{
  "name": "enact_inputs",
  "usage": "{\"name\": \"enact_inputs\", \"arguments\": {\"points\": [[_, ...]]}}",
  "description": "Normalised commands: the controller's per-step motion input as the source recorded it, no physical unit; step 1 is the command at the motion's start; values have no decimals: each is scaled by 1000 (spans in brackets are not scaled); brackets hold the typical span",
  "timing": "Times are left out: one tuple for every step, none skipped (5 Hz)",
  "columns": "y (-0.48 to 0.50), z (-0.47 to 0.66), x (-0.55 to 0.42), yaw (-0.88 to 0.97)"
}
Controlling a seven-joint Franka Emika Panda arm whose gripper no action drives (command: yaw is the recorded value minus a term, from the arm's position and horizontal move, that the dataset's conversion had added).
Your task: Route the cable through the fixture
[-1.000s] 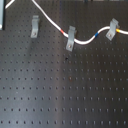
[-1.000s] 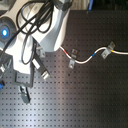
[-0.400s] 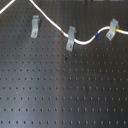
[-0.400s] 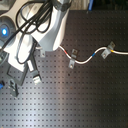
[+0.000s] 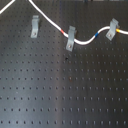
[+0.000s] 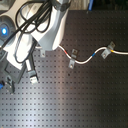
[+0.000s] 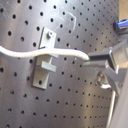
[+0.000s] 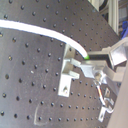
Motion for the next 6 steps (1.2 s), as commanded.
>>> {"name": "enact_inputs", "arguments": {"points": [[24,241,-51,146],[51,288,-72,149],[85,325,-114,163],[95,312,-117,180],[114,304,-132,209],[181,305,-92,211]]}}
